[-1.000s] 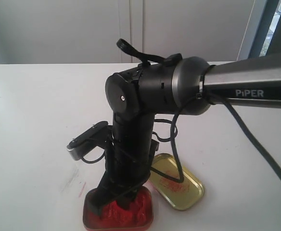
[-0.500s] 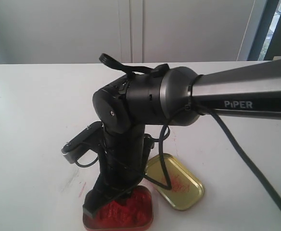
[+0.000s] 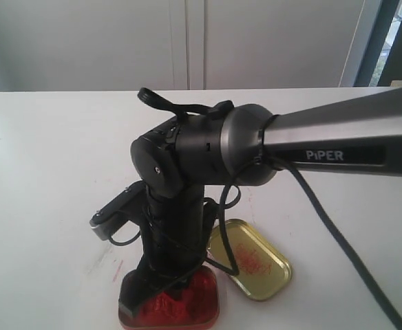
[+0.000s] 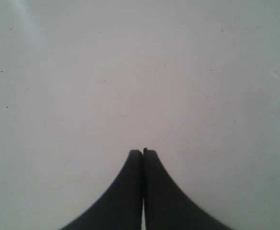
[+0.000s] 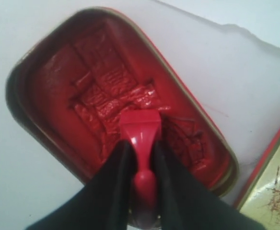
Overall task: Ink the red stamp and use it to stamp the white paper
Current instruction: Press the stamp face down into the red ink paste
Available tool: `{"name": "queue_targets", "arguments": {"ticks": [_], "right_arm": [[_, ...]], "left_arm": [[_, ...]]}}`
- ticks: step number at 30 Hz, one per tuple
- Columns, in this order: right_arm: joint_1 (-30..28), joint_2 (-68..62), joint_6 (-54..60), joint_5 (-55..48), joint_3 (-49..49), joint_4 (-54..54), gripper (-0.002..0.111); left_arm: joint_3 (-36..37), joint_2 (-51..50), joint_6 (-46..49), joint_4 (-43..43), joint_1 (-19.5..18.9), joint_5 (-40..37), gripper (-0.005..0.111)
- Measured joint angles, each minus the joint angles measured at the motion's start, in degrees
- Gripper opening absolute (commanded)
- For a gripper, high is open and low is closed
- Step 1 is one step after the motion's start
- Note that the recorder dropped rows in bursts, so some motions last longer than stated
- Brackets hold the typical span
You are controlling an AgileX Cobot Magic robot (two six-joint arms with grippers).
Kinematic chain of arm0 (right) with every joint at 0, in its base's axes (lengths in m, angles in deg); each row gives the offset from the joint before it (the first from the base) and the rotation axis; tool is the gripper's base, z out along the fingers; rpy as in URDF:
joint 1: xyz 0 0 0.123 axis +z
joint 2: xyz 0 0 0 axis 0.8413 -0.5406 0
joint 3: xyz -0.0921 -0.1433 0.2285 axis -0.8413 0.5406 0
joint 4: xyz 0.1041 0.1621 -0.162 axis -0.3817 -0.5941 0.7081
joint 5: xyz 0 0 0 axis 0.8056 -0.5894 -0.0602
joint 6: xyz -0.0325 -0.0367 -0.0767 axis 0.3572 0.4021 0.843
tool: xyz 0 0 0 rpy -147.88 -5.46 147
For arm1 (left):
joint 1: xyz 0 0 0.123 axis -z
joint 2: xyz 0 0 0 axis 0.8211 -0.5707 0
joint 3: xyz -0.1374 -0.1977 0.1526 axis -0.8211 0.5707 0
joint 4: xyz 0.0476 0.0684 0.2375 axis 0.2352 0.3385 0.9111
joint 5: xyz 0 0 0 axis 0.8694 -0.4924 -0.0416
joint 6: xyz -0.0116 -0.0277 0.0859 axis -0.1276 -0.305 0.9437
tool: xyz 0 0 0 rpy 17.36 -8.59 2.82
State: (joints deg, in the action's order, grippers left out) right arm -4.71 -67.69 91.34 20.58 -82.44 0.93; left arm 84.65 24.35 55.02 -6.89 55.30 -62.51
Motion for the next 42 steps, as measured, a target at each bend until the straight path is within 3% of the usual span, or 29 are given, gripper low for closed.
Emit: {"name": "queue_targets", "arguments": {"ticks": [42], "right_arm": [[0.8, -3.4, -5.5, 1.0, 0.8, 0.9, 0.0]], "left_arm": [[0.0, 0.0, 0.0, 0.0, 0.0, 0.0, 0.0]]}}
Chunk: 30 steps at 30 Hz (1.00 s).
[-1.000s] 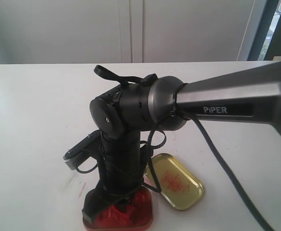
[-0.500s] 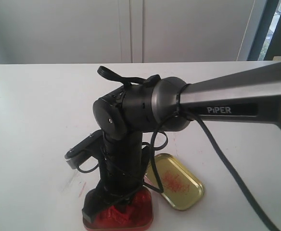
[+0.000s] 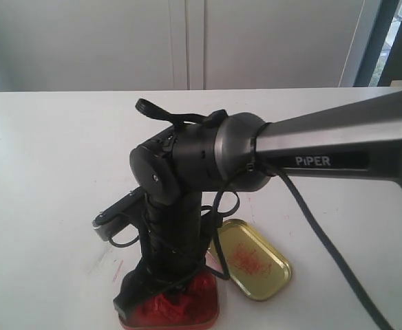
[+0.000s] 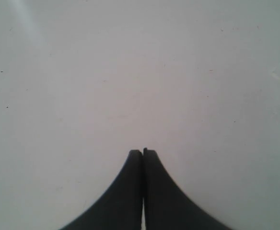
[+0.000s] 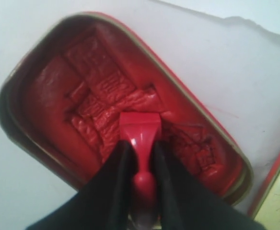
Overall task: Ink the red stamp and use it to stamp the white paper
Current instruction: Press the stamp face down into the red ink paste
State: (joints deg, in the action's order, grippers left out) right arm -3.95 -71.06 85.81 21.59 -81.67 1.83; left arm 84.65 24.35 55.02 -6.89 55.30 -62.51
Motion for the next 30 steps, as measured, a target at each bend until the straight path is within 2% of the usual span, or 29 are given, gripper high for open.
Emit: {"name": "queue_targets", "arguments": {"ticks": [30], "right_arm": [[0.9, 1.5, -2.0, 1.4, 0.7, 1.8, 0.0]], "left_arm": [[0.0, 0.0, 0.0, 0.0, 0.0, 0.0, 0.0]]}}
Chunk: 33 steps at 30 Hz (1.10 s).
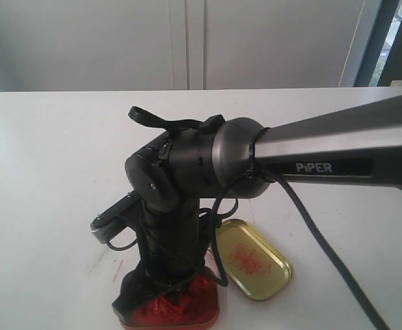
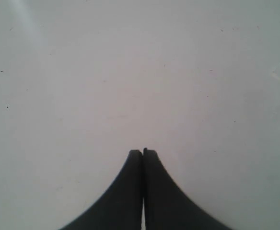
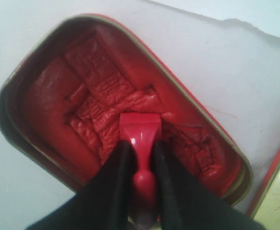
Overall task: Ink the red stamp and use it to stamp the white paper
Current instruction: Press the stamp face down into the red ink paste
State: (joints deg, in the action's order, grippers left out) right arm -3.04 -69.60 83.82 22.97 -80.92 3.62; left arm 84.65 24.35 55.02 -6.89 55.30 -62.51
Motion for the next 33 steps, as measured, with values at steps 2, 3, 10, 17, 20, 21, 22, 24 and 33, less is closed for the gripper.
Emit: {"name": "queue_targets", "arguments": {"ticks": [2, 3, 10, 17, 20, 21, 22, 24, 33], "right_arm": [[0.0, 0.2, -0.1, 0.3, 0.0, 0.0, 0.0], [0.0, 0.4, -0.1, 0.4, 0.1, 0.1, 0.0], [0.0, 1.2, -0.1, 1.2, 0.6, 0.2, 0.0], [0.0, 2.0, -0.4, 1.6, 0.9, 0.2, 0.0], [0.0, 2.2, -0.6, 1.9, 1.2, 0.4, 0.0], [0.0, 2.3, -0.8, 1.9, 1.3, 0.5, 0.0], [0.0, 2.4, -0.8, 1.9, 1.5, 0.5, 0.0], [0.0, 2.6, -1.0, 1.7, 1.6, 0.6, 0.0], [0.0, 3.8, -1.0, 1.5, 1.6, 1.3, 0.0]], "left_arm": [[0.0, 0.0, 0.0, 0.0, 0.0, 0.0, 0.0], [0.0, 0.0, 0.0, 0.0, 0.0, 0.0, 0.0], [0.0, 0.0, 0.0, 0.0, 0.0, 0.0, 0.0], [0.0, 0.0, 0.0, 0.0, 0.0, 0.0, 0.0], [0.0, 0.0, 0.0, 0.0, 0.0, 0.0, 0.0], [0.0, 0.0, 0.0, 0.0, 0.0, 0.0, 0.0], [0.0, 0.0, 0.0, 0.0, 0.0, 0.0, 0.0], [0.0, 0.0, 0.0, 0.0, 0.0, 0.0, 0.0], [0.0, 0.0, 0.0, 0.0, 0.0, 0.0, 0.0]]}}
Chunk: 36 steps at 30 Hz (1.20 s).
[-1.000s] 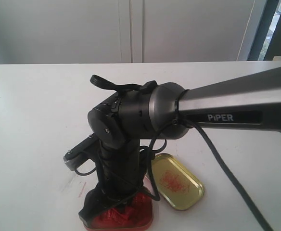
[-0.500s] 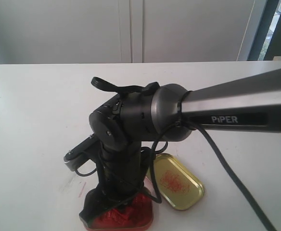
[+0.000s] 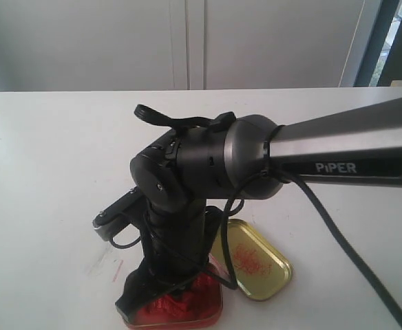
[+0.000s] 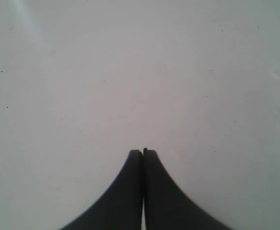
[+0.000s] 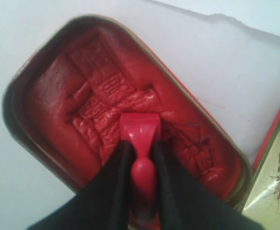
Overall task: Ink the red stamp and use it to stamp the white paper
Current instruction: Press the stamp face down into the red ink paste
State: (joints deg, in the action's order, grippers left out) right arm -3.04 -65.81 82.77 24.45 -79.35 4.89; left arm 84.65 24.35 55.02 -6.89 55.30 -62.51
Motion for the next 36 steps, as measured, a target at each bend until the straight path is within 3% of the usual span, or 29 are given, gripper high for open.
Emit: {"name": "queue_targets", "arguments": {"ticks": [36], "right_arm": [[0.0, 2.5, -1.4, 0.2, 0.0, 1.4, 0.0]], "left_arm": [[0.0, 0.0, 0.0, 0.0, 0.0, 0.0, 0.0]]}}
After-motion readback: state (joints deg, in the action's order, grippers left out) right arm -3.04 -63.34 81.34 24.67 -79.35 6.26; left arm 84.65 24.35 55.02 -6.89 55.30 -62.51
